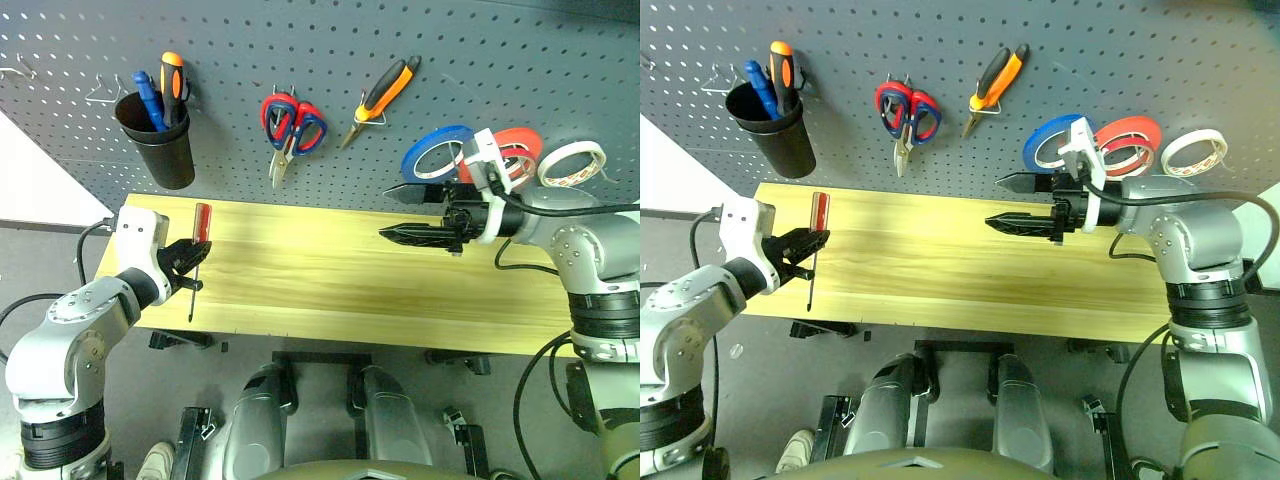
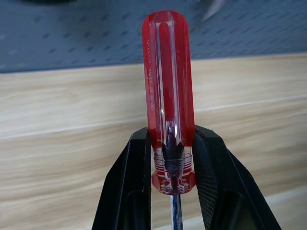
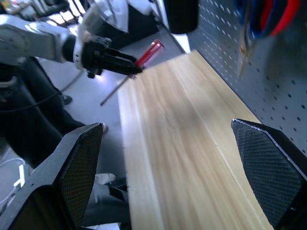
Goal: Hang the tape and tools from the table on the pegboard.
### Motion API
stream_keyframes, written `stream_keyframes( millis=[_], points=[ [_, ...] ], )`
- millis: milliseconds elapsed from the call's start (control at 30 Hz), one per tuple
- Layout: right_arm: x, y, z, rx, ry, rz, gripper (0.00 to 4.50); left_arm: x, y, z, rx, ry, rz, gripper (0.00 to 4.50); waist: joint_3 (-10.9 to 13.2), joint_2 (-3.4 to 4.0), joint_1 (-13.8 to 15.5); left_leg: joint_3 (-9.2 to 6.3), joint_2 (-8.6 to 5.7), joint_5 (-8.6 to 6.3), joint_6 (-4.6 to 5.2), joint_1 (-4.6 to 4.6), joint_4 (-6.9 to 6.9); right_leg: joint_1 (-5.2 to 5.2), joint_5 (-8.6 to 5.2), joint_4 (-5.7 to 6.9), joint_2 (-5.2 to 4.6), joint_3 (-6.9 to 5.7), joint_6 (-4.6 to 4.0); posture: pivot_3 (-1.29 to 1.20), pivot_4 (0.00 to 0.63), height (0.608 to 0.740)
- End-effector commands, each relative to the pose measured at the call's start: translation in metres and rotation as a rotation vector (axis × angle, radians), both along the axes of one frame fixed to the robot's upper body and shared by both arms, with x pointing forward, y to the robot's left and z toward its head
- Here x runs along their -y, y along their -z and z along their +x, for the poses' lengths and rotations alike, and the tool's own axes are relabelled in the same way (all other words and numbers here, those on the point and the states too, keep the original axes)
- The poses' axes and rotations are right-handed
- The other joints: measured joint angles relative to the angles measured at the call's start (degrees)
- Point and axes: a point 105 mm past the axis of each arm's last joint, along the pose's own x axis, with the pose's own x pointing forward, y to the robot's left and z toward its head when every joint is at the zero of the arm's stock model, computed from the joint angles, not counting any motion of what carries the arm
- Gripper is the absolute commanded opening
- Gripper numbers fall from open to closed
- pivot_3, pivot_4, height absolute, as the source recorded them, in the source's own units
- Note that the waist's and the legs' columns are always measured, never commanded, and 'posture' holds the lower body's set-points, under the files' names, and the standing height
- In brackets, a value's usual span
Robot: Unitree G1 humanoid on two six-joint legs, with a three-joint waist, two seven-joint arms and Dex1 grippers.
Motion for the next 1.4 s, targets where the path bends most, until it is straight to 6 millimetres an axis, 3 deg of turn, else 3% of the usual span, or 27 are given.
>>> stream_keyframes(
  millis=[33,133,267,500,633,867,1400],
  points=[
    [0.005,-0.032,-0.010,0.095,-0.030,0.074,4.50,0.010,-0.034,-0.007,0.137,0.133,0.010,0.84,-0.8,0.03,0.0,0.01,0.00,0.00,0.00,0.01,-0.01,0.00,0.02,0.00,0.01,-0.02,-0.03,-0.04,0.111,0.730],
    [0.005,-0.045,-0.008,0.127,-0.019,0.109,4.50,0.013,-0.051,-0.002,0.198,0.187,0.044,0.84,-1.9,0.09,0.0,0.01,0.02,0.00,-0.01,0.04,-0.02,0.01,0.03,0.00,0.07,-0.03,-0.05,-0.04,0.094,0.730],
    [0.004,-0.058,-0.005,0.162,-0.007,0.152,4.50,0.020,-0.106,0.013,0.394,0.224,0.040,0.84,-3.1,0.03,0.2,0.02,0.02,0.14,-0.22,0.05,-0.02,0.03,0.03,0.00,0.14,-0.04,-0.02,-0.05,0.084,0.730],
    [-0.004,-0.062,-0.003,0.169,-0.021,0.171,4.50,0.033,-0.186,0.032,0.581,0.266,0.020,0.84,-3.9,0.07,0.0,0.04,0.24,0.17,-0.27,0.29,0.30,0.42,0.02,0.04,0.56,-0.03,0.03,-0.06,0.081,0.730],
    [-0.006,-0.061,-0.004,0.170,-0.023,0.175,4.50,0.022,-0.211,0.046,0.670,0.195,0.029,0.84,-4.0,0.24,-0.1,0.05,0.26,0.15,-0.25,0.81,0.28,0.93,0.00,0.01,0.58,-0.01,0.04,-0.06,0.081,0.730],
    [-0.003,-0.062,0.000,0.186,0.020,0.177,4.50,0.000,-0.229,0.074,0.761,0.018,0.074,0.84,-4.2,0.36,-0.3,0.06,0.28,0.14,-0.25,0.92,0.28,0.99,-0.01,0.09,0.59,0.02,0.03,-0.08,0.085,0.730],
    [0.000,-0.052,0.000,0.199,0.053,0.100,4.50,-0.028,-0.185,0.095,0.739,-0.080,0.183,0.84,-4.2,0.36,-0.3,0.05,0.29,0.14,-0.22,0.92,0.43,0.99,-0.02,0.23,0.58,0.03,0.03,-0.08,0.099,0.730]
  ],
)
